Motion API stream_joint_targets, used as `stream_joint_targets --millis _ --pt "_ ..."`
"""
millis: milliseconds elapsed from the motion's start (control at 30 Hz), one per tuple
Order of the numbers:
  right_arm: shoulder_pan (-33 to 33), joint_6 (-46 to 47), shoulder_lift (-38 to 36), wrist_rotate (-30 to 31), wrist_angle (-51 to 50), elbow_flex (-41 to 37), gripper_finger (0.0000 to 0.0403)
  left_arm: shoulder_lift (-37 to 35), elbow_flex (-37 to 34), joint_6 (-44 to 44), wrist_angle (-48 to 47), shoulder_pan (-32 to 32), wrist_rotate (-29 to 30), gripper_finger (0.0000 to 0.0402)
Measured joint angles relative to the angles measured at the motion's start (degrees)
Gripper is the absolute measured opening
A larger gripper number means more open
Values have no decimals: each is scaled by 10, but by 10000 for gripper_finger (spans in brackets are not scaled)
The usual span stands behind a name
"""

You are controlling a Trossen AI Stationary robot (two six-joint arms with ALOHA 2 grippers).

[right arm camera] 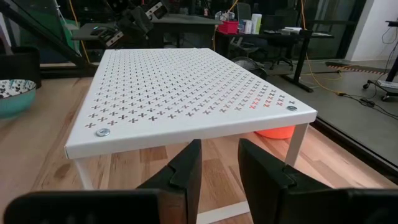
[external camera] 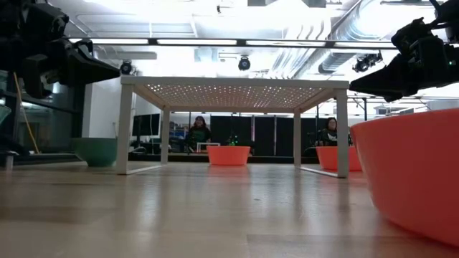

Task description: Pick & Place Mini bowls

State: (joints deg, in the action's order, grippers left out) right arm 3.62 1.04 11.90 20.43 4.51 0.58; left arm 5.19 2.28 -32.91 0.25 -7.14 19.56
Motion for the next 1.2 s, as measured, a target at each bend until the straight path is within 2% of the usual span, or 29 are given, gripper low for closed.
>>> stream_joint_targets --millis 900,1200 --pt "0 0 0 0 0 0 94 0 0 2 5 0 0 0" --pt "0 0 0 0 0 0 94 -1 -2 6 140 0 -35 0"
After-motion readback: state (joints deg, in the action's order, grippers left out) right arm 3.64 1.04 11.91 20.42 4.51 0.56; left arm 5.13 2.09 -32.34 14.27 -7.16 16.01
